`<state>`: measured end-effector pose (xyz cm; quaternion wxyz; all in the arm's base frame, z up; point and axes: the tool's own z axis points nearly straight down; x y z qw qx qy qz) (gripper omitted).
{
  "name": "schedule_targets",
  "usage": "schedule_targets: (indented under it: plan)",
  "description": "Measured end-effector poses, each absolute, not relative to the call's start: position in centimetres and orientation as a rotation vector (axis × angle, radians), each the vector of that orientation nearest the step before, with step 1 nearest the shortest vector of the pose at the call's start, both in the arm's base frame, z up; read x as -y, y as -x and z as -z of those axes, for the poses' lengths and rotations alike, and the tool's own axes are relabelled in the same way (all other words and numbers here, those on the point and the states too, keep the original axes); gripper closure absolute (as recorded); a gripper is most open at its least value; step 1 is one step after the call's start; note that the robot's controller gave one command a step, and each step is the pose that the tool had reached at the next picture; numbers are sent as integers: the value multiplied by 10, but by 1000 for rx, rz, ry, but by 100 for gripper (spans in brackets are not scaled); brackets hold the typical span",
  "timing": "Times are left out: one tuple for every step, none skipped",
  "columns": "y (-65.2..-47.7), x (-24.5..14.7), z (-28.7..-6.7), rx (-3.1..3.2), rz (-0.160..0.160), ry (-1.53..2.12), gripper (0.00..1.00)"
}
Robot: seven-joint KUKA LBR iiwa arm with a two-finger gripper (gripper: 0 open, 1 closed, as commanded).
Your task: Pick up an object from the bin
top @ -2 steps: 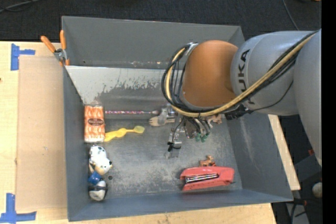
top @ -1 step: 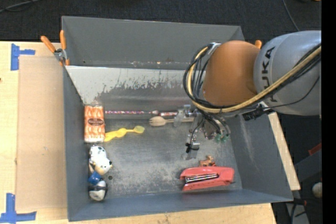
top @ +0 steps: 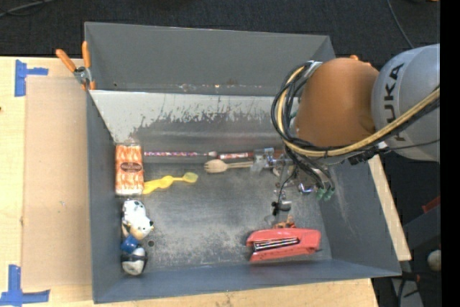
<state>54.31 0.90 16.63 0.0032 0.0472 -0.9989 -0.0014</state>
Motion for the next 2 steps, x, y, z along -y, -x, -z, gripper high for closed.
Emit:
schedule_targets:
  plan:
    - [-526,45,-133,3134,3,-176,0]
    - [-511,43,-79,3120,2,-331,0]
